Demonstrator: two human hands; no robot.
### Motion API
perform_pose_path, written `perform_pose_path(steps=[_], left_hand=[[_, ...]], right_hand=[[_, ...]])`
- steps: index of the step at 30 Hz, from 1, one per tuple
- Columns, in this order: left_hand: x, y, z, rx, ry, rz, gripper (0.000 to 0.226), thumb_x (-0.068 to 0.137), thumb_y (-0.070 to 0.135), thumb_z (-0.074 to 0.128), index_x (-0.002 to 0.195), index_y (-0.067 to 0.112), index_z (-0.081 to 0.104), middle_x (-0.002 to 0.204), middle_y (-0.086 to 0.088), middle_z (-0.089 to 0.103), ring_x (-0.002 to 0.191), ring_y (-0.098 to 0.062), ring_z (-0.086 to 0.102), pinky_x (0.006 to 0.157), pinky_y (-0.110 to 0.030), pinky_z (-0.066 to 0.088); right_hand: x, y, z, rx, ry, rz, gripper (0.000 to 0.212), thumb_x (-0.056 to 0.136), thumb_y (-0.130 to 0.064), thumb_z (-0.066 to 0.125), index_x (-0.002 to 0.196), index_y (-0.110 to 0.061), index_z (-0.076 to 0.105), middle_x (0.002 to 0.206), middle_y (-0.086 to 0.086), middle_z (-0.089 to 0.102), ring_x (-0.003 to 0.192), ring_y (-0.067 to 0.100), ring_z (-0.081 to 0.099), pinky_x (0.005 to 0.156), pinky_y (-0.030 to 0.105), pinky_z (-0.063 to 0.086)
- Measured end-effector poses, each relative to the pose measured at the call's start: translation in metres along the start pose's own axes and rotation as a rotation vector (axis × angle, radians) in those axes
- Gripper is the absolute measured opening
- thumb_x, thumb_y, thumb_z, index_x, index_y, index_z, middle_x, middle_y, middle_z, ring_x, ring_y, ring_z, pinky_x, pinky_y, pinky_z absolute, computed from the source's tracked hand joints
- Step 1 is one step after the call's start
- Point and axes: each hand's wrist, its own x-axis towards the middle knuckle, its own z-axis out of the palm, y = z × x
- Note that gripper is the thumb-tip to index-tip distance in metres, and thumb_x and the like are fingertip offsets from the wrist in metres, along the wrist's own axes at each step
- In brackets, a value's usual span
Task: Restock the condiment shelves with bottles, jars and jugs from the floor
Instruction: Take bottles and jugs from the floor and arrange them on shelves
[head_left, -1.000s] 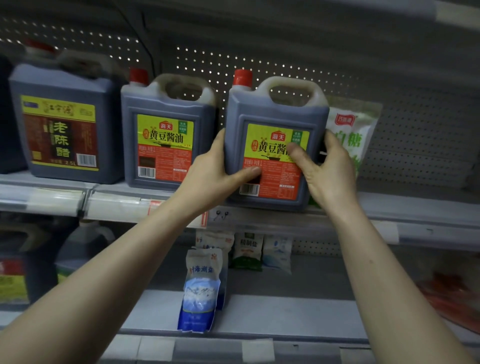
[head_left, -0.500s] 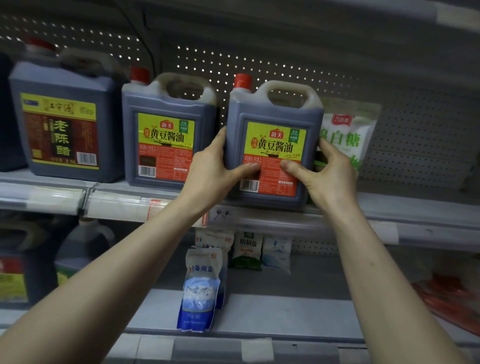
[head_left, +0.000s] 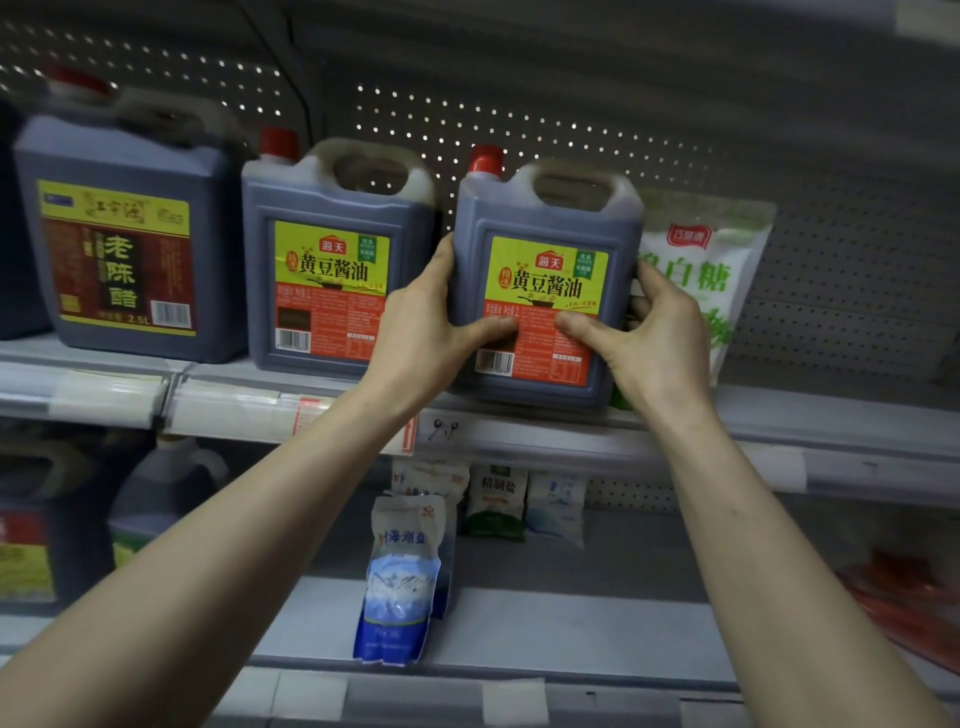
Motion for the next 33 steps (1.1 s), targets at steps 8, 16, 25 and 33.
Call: perform_pose_path(steps=[8,16,25,33], left_hand=[[0.003,-0.003,0.005,0.027,0.029,-0.011,0.087,0.079,0.036,0.080,0.150,0.020,0.033,0.130,0.005,0.064,0.113,-0.008,0.062,0.093,-0.022,0.051],[0.002,-0.011,0.015,0.033,0.028,-0.057,0.093,0.081,0.030,0.080,0.154,0.019,0.023,0.138,0.000,0.059,0.123,-0.016,0.059,0.104,-0.035,0.048],[-0.003,-0.016,0.021,0.076,0.033,-0.050,0.096,0.084,0.029,0.077,0.156,0.018,0.014,0.144,0.001,0.053,0.131,-0.021,0.052,0.106,-0.046,0.045],[-0.009,-0.012,0.025,0.079,0.044,-0.084,0.097,0.087,0.027,0.073,0.158,0.017,0.008,0.150,-0.001,0.047,0.136,-0.020,0.046,0.111,-0.046,0.041]], right_hand=[[0.003,0.001,0.006,-0.027,0.006,0.022,0.054,0.069,-0.042,0.089,0.109,-0.039,0.053,0.105,-0.010,0.073,0.095,0.011,0.070,0.089,0.045,0.058],[0.001,0.008,0.018,0.007,-0.005,0.066,0.078,0.070,-0.039,0.089,0.135,-0.024,0.050,0.123,-0.006,0.069,0.110,0.014,0.066,0.098,0.045,0.054],[-0.002,0.014,0.021,-0.038,-0.019,0.065,0.091,0.072,-0.042,0.087,0.144,-0.020,0.038,0.135,0.000,0.063,0.122,0.022,0.061,0.104,0.050,0.048],[-0.011,0.016,0.022,-0.043,-0.033,0.072,0.083,0.080,-0.039,0.082,0.146,-0.018,0.037,0.138,0.002,0.060,0.127,0.025,0.057,0.108,0.052,0.044]])
